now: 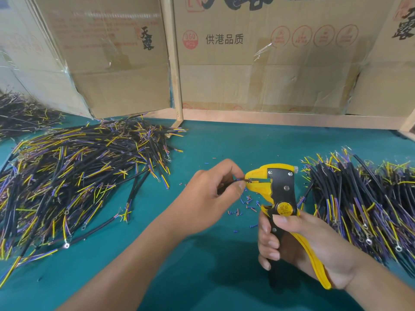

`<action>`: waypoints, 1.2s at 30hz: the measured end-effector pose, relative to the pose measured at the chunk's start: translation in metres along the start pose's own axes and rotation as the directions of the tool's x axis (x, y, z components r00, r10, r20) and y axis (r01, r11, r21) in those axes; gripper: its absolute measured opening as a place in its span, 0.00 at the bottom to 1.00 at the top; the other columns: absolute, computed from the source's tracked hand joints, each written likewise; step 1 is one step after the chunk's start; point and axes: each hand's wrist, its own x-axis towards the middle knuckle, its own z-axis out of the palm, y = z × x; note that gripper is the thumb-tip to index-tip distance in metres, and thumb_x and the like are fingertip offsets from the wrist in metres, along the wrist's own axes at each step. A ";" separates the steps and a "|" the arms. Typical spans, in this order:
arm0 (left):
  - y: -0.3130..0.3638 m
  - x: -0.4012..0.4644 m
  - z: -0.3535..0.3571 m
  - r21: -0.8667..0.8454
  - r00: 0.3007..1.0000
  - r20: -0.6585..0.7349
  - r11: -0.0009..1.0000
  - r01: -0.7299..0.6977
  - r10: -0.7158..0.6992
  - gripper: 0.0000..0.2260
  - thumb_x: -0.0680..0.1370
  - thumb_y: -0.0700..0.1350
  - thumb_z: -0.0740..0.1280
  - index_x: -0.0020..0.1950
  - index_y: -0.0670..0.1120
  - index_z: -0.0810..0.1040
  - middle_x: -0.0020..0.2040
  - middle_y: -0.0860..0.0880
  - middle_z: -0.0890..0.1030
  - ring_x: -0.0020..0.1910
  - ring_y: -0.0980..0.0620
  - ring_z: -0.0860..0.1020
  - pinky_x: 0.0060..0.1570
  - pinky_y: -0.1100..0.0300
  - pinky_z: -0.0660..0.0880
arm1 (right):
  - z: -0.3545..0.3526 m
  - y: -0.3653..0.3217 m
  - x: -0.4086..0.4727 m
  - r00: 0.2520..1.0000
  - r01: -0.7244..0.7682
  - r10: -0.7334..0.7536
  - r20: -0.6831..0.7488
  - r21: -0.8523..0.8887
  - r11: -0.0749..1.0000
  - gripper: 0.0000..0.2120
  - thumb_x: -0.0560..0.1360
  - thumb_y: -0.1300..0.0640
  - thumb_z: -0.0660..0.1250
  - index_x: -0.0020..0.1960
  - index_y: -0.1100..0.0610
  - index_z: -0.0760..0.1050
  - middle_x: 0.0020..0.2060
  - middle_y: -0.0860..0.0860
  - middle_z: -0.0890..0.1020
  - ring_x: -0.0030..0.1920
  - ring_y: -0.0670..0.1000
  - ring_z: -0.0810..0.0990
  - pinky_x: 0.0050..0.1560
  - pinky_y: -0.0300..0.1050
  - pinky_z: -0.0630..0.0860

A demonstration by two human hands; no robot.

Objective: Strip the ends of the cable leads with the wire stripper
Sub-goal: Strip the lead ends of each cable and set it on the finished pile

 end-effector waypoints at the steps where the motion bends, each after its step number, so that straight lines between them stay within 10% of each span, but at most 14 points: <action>1: 0.000 0.000 -0.001 0.019 1.000 -0.003 1.000 -0.007 0.007 0.03 0.80 0.47 0.62 0.48 0.49 0.72 0.32 0.44 0.71 0.29 0.55 0.62 0.30 0.64 0.60 | -0.001 0.000 0.000 1.000 0.001 -0.001 -0.001 0.002 1.000 0.17 0.72 0.51 0.77 0.46 0.62 0.75 0.34 0.58 0.68 0.34 0.57 0.70 0.41 0.57 0.73; 36: 0.004 0.000 0.001 0.079 0.999 0.014 0.996 0.051 -0.052 0.13 0.82 0.49 0.53 0.41 0.49 0.71 0.33 0.46 0.66 0.33 0.49 0.63 0.33 0.54 0.63 | 0.017 -0.001 0.000 0.969 0.007 -0.021 -0.246 -0.056 0.998 0.28 0.63 0.37 0.79 0.34 0.57 0.68 0.25 0.51 0.61 0.21 0.47 0.58 0.24 0.38 0.62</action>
